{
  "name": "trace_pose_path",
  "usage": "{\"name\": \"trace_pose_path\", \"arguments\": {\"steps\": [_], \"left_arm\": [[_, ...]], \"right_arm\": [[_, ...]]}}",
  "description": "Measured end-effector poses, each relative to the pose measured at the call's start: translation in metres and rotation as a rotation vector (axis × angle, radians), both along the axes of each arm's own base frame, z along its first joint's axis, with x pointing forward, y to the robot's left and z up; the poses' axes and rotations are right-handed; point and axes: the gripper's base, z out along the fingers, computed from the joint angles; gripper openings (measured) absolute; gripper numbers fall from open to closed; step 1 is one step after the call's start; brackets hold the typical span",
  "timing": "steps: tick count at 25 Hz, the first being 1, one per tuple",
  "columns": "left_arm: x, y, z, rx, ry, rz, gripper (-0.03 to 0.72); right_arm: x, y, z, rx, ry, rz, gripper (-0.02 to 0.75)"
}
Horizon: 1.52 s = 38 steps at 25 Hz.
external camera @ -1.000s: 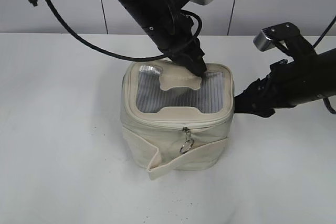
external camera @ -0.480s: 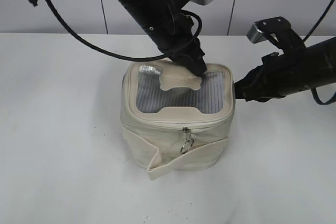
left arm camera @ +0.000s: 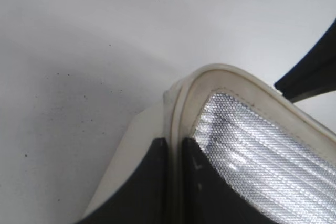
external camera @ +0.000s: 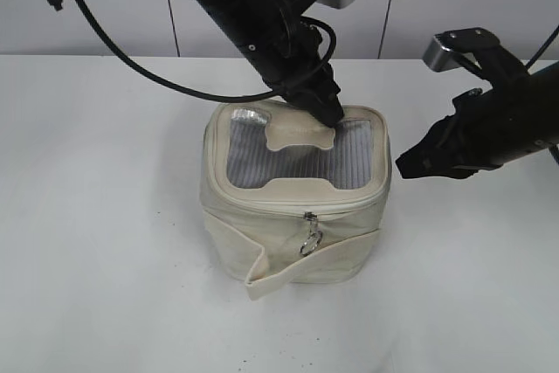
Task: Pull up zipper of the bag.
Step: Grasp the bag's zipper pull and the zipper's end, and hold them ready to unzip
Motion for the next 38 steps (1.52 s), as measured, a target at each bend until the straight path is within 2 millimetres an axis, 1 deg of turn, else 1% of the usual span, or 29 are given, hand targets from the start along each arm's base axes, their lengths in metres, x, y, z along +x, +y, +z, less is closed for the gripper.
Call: {"name": "trace_pose_path", "arguments": {"steps": [2,4,6,8,9,10,12,15,17,19,21,24,25,26,28,30,34,38], "left_arm": [[0.000,0.000,0.000,0.000,0.000,0.000,0.048],[0.000,0.000,0.000,0.000,0.000,0.000,0.048],[0.000,0.000,0.000,0.000,0.000,0.000,0.048],[0.000,0.000,0.000,0.000,0.000,0.000,0.048],[0.000,0.000,0.000,0.000,0.000,0.000,0.048],[0.000,0.000,0.000,0.000,0.000,0.000,0.048],[0.000,0.000,0.000,0.000,0.000,0.000,0.048],[0.000,0.000,0.000,0.000,0.001,-0.001,0.048],[0.000,0.000,0.000,0.000,0.001,-0.001,0.048],[0.000,0.000,0.000,0.001,0.000,-0.001,0.048],[0.000,0.000,0.000,0.001,0.000,-0.001,0.048],[0.000,0.000,0.000,0.001,0.001,-0.001,0.048],[0.000,0.000,0.000,0.001,0.001,-0.001,0.048],[0.000,0.000,0.000,0.001,0.001,-0.001,0.048],[0.000,0.000,0.000,0.001,0.001,-0.001,0.048],[0.000,0.000,0.000,0.001,0.001,-0.001,0.048],[0.000,0.000,0.000,0.001,0.001,-0.001,0.048],[0.000,0.000,0.000,0.001,0.001,-0.001,0.048]], "right_arm": [[0.000,-0.001,0.000,-0.013,-0.005,0.003,0.010],[0.000,-0.002,-0.001,-0.031,-0.009,0.017,0.074],[0.000,-0.002,-0.001,-0.040,-0.012,0.026,0.205],[0.000,-0.002,-0.001,-0.046,-0.025,0.045,0.319],[0.000,-0.001,-0.001,-0.045,-0.032,0.054,0.361],[0.001,-0.001,-0.003,-0.040,-0.037,0.063,0.387],[0.003,0.001,-0.007,-0.030,-0.039,0.077,0.411],[0.008,0.003,-0.017,-0.020,-0.045,0.087,0.420],[0.012,0.003,-0.024,-0.014,-0.057,0.085,0.405],[0.017,0.004,-0.030,-0.008,-0.074,0.063,0.349],[0.021,0.005,-0.034,0.004,-0.083,0.047,0.253],[0.023,0.005,-0.036,0.012,-0.080,0.030,0.061],[0.024,0.005,-0.036,0.015,-0.075,0.019,0.029],[0.024,0.005,-0.035,0.017,-0.065,0.004,0.013],[0.022,0.003,-0.032,0.011,-0.042,-0.018,0.005],[0.018,0.001,-0.026,-0.010,-0.024,-0.031,0.005],[0.007,-0.002,-0.007,-0.030,0.008,-0.027,0.005],[-0.002,-0.001,0.003,-0.009,0.055,-0.007,0.005]]}}
